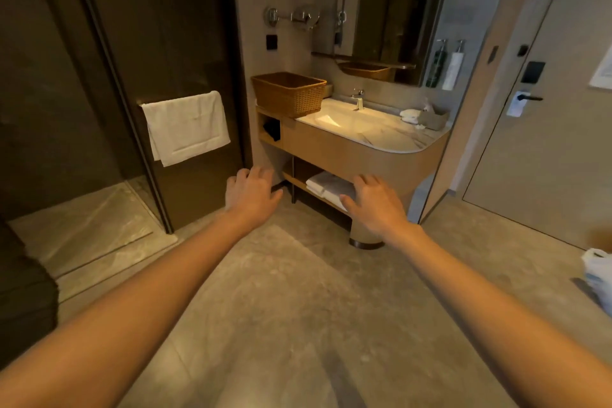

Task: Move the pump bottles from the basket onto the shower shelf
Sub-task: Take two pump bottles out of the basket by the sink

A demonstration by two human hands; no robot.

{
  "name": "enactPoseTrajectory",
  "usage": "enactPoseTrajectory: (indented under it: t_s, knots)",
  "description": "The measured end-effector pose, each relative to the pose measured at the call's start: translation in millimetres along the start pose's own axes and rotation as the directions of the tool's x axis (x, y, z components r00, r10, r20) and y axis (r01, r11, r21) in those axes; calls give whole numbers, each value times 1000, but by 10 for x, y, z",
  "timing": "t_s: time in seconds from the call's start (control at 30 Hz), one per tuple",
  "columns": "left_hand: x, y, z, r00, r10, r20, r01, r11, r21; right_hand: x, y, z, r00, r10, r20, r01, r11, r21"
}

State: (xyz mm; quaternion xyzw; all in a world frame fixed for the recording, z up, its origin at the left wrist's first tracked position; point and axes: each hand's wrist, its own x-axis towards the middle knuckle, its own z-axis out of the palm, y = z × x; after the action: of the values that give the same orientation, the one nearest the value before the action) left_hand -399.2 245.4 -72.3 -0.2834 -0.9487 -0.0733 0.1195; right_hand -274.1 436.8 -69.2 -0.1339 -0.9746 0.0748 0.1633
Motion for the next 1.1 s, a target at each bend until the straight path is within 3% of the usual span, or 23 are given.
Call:
enactPoseTrajectory:
  t_s: [0.17, 0.47, 0.7, 0.87, 1.1]
  knots:
    - [862, -104, 501, 996, -72, 50, 70, 997, 28, 915, 395, 481, 999, -27, 31, 26, 999, 37]
    - [2663, 1, 918, 992, -122, -13, 122, 992, -3, 2951, 1084, 873, 994, -88, -58, 89, 996, 21]
    - [3544, -233, 1743, 969, -206, 139, 205, 979, 20, 3898, 1294, 1776, 978, -137, 160, 112, 982, 151]
    - [4529, -640, 2036, 976, -198, 89, 197, 980, 27, 4942, 1272, 2211, 980, -121, 156, 92, 979, 180]
    - [5874, -1183, 2292, 979, -185, 82, 184, 983, 28, 6420, 1160, 2518, 989, -144, 40, 138, 982, 127]
